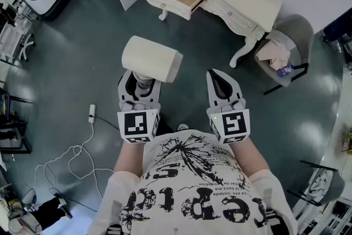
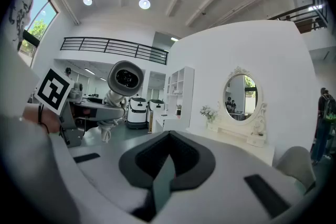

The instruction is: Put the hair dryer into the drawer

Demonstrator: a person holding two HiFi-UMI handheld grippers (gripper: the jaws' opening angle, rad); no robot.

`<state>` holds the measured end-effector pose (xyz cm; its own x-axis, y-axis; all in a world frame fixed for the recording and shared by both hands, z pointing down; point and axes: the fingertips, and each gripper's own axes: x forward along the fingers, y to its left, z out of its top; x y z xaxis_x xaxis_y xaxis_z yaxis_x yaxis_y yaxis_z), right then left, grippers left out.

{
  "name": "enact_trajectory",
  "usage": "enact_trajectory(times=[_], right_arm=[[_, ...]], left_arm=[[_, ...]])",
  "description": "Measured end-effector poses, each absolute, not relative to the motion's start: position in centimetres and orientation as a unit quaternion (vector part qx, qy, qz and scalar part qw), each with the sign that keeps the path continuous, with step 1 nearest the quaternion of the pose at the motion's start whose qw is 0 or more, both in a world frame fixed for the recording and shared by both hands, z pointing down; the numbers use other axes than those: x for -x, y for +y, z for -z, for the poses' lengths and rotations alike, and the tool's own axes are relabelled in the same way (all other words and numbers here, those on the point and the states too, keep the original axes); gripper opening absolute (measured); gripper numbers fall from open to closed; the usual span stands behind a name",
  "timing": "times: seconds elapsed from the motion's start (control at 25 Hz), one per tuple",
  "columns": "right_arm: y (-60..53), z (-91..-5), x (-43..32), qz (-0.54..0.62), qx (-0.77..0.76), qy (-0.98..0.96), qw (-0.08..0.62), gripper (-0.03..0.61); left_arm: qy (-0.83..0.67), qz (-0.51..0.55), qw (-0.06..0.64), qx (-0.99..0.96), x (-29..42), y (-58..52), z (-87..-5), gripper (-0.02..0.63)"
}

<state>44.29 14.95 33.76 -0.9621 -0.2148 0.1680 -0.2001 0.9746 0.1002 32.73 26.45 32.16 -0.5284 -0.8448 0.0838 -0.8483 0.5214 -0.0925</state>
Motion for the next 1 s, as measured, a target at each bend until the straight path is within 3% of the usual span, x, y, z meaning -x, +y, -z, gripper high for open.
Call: enact_trajectory(times=[0.6,1.0], right_arm=[[14.2,-34.4,-42.6,0.008,-0.123,-0.989,0.087,0.017],[14.8,-35.3,-33.7,-0.001,-0.118,-0.988,0.099,0.017]], left_arm=[[-0.871,-0.05,0.021,-0.488,-30.6,26.3,-32.9,0.255],[-0.867,-0.039,0.036,-0.495,-21.7,26.7,-33.8,0.255]])
